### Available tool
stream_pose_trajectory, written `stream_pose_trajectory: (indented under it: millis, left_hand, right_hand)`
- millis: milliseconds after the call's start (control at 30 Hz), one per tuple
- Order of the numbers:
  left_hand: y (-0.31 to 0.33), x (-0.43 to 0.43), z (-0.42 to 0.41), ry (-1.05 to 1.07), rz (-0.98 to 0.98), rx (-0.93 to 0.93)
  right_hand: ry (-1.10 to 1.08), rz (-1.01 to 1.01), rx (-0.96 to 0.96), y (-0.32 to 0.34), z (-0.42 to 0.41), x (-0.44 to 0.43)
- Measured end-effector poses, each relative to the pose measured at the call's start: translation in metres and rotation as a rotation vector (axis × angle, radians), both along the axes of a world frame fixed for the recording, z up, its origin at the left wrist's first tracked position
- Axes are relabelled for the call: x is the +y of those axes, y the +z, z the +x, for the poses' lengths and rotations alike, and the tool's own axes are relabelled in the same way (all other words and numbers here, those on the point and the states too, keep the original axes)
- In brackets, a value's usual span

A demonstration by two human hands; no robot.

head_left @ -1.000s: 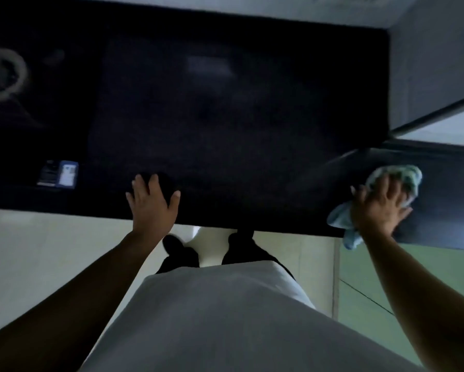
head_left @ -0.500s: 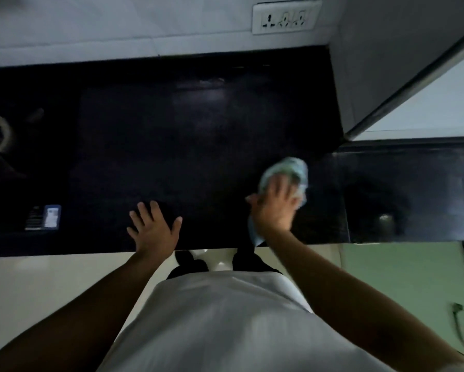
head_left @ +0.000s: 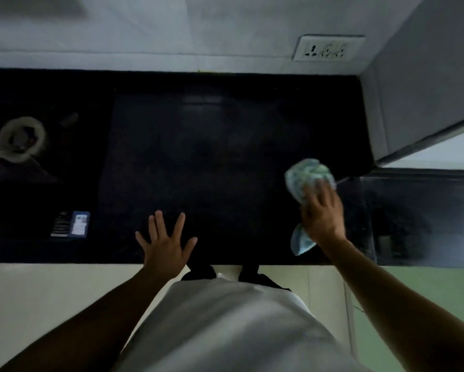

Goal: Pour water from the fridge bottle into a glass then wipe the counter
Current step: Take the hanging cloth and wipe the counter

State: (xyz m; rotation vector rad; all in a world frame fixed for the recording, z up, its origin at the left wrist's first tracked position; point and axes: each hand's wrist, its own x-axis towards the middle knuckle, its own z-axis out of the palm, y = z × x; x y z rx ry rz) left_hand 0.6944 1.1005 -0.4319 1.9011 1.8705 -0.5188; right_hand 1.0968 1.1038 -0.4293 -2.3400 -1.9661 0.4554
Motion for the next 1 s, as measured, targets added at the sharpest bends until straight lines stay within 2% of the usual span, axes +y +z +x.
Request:
stream_pose_trajectory:
  millis: [67, 100, 200, 267, 333, 433, 500, 600, 667, 767, 833, 900, 1000]
  left_hand:
    - [0.001, 0.004, -0.001, 0.01, -0.044, -0.031]
    - [0.001, 0.006, -0.001, -0.009, -0.081, -0.018]
    - [0.006, 0.015, -0.003, -0.076, -0.184, 0.032]
    - [0.011, 0.018, -0.004, -0.125, -0.228, 0.052]
    - [0.015, 0.021, -0.005, -0.142, -0.222, 0.041]
    - [0.027, 0.029, -0.007, -0.119, -0.076, -0.096]
    - [0.041, 0.043, 0.002, -0.026, 0.031, -0.272]
    - [0.075, 0.077, 0.037, 0.071, 0.126, -0.607]
    - [0.103, 0.101, 0.063, -0.046, 0.127, -0.735]
    - [0.149, 0.132, 0.094, -0.218, 0.016, -0.843]
    - [0.176, 0.146, 0.106, -0.233, -0.002, -0.944]
    - [0.203, 0.157, 0.112, -0.229, 0.031, -0.992]
    - [0.254, 0.17, 0.118, -0.273, 0.072, -1.002]
  right_hand:
    - [-0.428, -0.026, 0.008, 0.01, 0.009, -0.011]
    - [-0.571, -0.037, 0.022, 0.013, 0.008, -0.015]
    - [-0.677, -0.085, 0.049, 0.013, -0.016, -0.008]
    - [-0.629, -0.158, 0.021, 0.01, -0.044, 0.003]
    - [-0.439, -0.164, 0.021, 0.011, -0.077, 0.016]
    - [-0.184, -0.108, 0.163, 0.017, -0.116, 0.03]
    - [-0.199, -0.074, 0.373, 0.034, -0.133, 0.039]
    - [-0.393, -0.089, 0.798, 0.07, -0.136, 0.051]
    - [-0.424, -0.126, 1.009, 0.095, -0.131, 0.057]
    - [-0.381, -0.114, 1.169, 0.135, -0.124, 0.066]
    - [-0.318, -0.093, 1.263, 0.158, -0.121, 0.072]
    - [-0.191, -0.046, 1.251, 0.184, -0.115, 0.076]
    - [0.047, 0.029, 1.092, 0.222, -0.101, 0.087]
